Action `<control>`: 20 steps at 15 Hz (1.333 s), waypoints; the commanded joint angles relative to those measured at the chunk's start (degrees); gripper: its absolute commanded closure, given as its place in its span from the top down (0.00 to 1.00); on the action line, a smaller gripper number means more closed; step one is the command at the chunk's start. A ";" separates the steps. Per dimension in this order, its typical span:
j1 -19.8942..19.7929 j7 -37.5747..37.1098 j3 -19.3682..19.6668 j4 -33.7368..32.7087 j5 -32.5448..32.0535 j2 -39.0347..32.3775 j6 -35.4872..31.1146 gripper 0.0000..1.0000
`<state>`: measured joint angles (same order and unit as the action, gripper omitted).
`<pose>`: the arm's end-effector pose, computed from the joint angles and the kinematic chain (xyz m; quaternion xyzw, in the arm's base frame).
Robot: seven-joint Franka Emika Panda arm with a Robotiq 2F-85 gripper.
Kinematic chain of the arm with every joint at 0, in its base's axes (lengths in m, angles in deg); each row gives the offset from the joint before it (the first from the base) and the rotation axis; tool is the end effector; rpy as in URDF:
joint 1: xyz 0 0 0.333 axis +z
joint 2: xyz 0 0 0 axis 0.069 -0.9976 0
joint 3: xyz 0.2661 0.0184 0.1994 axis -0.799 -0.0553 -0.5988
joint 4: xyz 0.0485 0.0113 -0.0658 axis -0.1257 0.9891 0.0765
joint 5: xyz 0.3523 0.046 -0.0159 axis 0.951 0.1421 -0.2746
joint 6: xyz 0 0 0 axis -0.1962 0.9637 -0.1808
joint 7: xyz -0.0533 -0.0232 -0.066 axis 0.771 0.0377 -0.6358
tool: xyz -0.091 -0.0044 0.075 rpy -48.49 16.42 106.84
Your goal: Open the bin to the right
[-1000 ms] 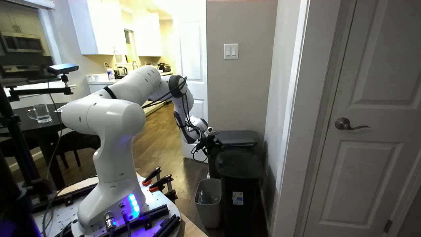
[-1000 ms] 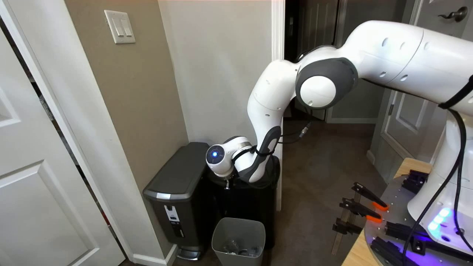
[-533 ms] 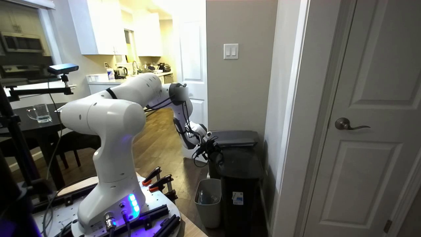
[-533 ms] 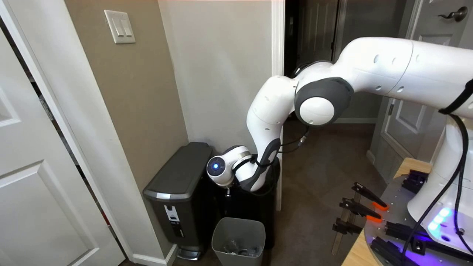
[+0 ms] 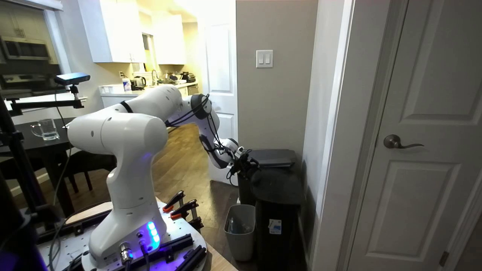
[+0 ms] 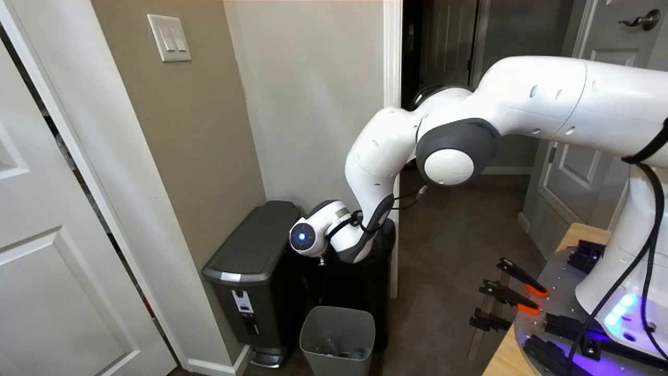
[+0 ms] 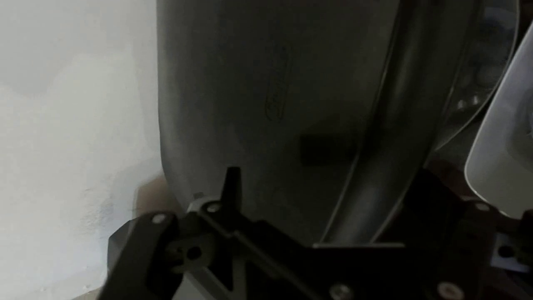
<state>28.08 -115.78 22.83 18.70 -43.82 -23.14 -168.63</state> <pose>0.6500 0.2257 -0.0196 0.8388 0.3593 0.1359 0.3858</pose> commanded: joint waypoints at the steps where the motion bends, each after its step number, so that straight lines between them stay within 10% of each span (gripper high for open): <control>1: 2.04 0.97 2.55 2.41 -1.67 2.44 3.22 1.00; 11: 2.18 0.41 6.76 6.21 -0.82 6.59 4.71 1.00; 20: -4.43 -1.15 -0.30 7.62 -9.80 12.15 10.72 1.00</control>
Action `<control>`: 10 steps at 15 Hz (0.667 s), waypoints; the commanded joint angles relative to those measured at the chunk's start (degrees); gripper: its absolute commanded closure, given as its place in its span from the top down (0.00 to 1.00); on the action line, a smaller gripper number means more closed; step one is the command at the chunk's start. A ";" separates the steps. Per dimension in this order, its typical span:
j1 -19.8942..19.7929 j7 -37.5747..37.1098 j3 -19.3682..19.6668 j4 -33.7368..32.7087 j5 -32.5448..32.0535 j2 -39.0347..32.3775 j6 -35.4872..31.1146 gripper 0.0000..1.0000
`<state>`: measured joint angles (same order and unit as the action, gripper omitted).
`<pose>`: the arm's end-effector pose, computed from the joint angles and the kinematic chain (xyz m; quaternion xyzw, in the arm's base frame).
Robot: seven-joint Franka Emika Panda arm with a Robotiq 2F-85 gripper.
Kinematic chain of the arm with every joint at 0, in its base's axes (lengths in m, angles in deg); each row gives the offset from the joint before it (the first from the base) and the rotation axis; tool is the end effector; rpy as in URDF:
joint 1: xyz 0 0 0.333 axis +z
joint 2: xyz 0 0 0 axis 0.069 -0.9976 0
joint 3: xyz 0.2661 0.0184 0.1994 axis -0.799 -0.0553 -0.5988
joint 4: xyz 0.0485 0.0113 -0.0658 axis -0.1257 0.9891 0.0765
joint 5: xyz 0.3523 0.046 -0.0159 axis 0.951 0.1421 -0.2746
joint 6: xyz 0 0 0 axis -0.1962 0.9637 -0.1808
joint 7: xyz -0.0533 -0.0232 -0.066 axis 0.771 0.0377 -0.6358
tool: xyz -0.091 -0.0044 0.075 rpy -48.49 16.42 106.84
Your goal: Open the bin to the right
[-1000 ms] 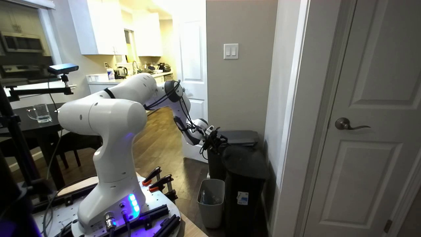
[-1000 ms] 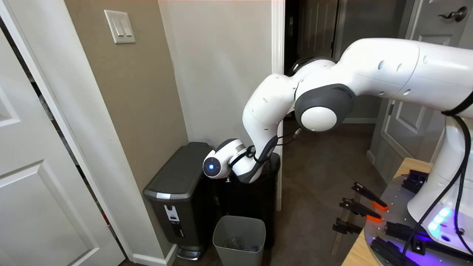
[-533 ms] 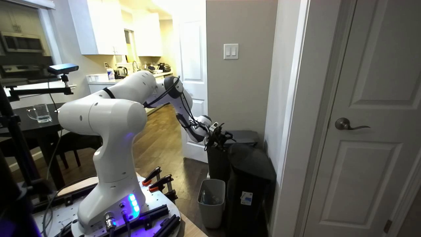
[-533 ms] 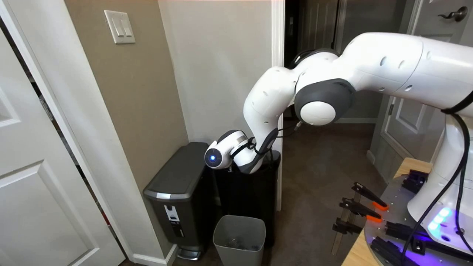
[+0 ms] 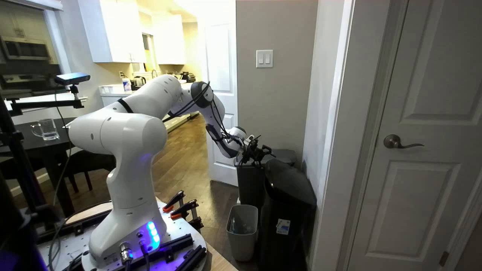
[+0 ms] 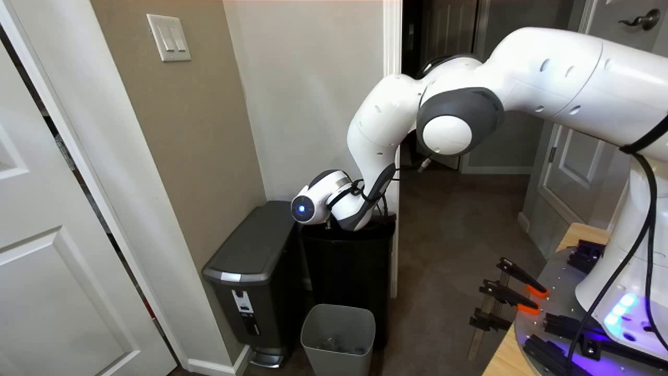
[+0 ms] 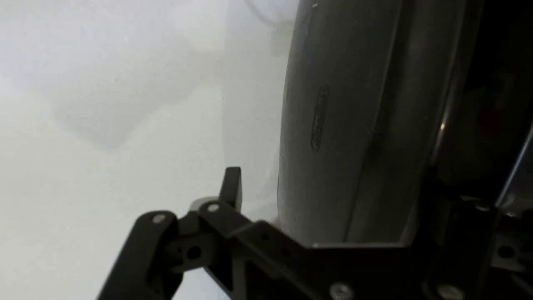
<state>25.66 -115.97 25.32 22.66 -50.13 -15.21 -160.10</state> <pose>0.6861 0.1608 0.0599 0.8092 0.3160 0.1252 0.4792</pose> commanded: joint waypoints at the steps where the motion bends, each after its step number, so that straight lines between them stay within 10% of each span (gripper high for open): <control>1: -2.64 -1.01 -3.51 3.74 -4.01 4.77 2.74 1.00; 10: -10.23 -2.76 -9.02 4.80 -4.26 9.49 1.28 1.00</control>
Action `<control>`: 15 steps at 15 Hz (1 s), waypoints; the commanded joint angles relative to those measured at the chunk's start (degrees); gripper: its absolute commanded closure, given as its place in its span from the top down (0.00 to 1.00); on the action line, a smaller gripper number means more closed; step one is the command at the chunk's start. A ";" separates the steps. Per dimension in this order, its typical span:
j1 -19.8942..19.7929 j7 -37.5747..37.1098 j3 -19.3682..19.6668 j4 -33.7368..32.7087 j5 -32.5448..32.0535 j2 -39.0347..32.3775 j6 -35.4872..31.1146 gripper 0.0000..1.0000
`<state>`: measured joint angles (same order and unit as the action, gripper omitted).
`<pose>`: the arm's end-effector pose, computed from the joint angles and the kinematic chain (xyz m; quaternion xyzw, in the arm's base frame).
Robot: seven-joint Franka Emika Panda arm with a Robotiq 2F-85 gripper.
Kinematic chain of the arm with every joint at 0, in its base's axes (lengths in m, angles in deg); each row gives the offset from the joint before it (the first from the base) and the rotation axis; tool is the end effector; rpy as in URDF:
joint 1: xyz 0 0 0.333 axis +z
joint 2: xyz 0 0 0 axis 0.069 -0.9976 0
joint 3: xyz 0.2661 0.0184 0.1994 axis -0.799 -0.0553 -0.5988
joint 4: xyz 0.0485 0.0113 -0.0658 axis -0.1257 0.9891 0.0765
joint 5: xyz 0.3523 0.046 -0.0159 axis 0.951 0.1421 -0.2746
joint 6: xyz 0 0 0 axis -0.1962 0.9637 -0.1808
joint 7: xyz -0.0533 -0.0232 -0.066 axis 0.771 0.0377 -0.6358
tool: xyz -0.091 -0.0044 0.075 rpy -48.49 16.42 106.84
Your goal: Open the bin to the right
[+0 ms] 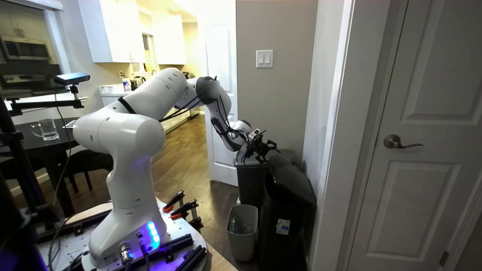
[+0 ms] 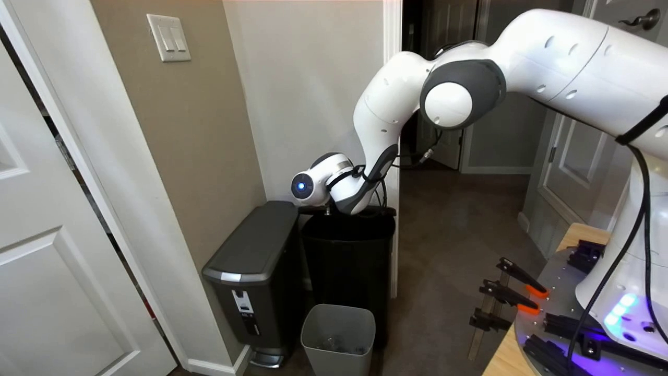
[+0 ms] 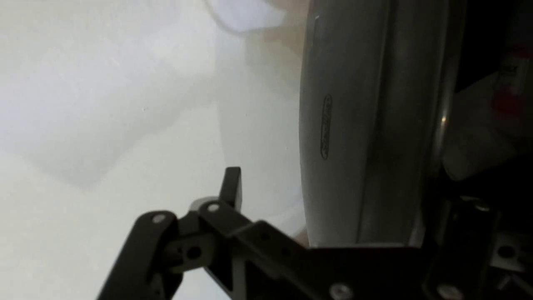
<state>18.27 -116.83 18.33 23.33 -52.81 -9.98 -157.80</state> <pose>0.7031 0.1333 0.1009 0.8382 0.2690 0.1325 0.4555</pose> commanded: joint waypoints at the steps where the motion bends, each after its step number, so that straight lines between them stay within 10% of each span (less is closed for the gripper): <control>1: -3.51 -1.83 -2.36 4.16 -1.50 4.60 -0.82 1.00; 15: -10.10 -2.76 -4.73 4.85 -0.06 9.45 -2.75 1.00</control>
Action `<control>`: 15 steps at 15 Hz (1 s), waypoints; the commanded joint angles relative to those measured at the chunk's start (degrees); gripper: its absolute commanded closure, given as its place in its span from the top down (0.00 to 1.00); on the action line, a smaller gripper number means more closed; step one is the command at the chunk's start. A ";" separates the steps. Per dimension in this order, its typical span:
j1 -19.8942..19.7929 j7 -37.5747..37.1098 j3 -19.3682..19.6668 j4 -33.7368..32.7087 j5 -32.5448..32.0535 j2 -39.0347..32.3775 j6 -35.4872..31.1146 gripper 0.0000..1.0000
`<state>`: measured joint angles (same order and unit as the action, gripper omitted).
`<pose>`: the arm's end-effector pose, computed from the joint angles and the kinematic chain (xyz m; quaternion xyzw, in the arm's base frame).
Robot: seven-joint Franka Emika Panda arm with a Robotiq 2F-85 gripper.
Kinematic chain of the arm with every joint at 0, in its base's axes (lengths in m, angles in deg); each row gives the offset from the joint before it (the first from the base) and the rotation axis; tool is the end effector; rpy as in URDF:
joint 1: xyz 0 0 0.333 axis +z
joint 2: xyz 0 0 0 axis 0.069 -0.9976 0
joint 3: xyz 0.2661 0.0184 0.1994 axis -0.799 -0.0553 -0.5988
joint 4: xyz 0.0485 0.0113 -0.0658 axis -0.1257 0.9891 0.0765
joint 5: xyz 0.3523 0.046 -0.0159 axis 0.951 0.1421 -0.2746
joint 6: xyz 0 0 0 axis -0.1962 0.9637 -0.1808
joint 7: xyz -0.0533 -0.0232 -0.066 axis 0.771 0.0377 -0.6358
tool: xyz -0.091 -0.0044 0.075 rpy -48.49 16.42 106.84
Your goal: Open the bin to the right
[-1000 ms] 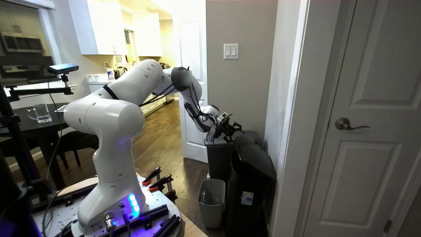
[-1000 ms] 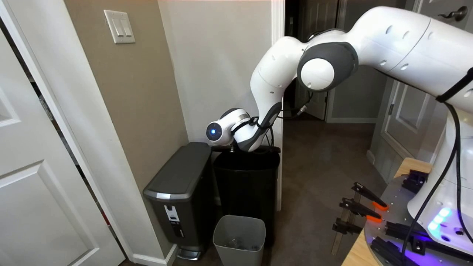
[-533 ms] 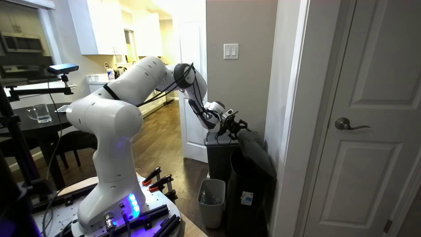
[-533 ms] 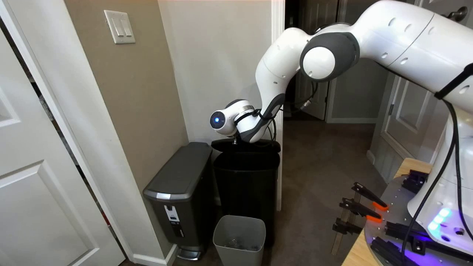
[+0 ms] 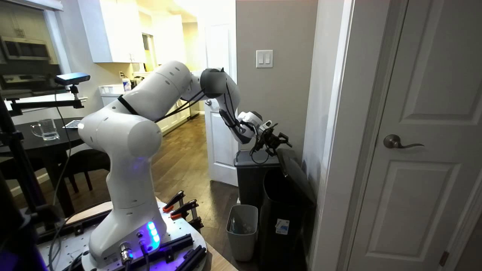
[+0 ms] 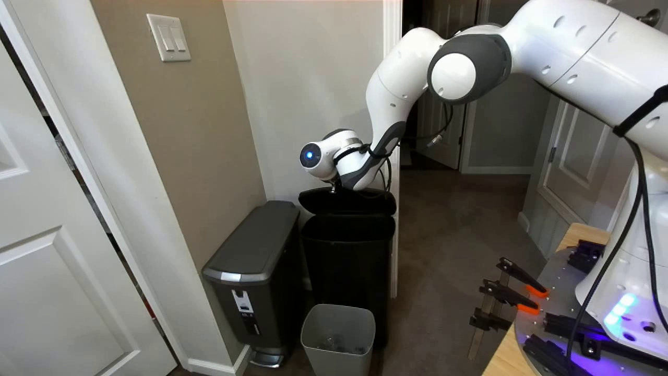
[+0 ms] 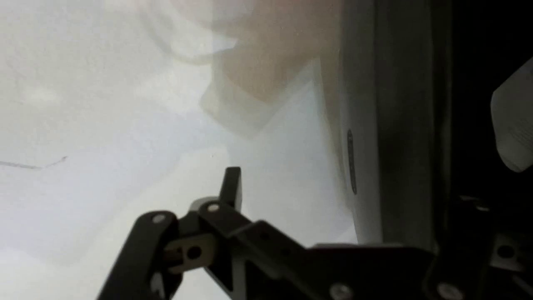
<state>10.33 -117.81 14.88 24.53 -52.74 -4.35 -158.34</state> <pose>0.7242 0.0707 0.1560 0.8672 0.1976 0.1470 0.4328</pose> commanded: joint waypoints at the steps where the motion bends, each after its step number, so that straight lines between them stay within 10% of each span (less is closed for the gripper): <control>1: -2.73 -2.05 -1.44 3.65 0.04 4.24 -2.67 1.00; 15: -6.94 -3.09 -1.59 3.17 2.50 7.58 -5.32 1.00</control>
<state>4.32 -119.80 13.67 24.63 -51.22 0.30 -162.49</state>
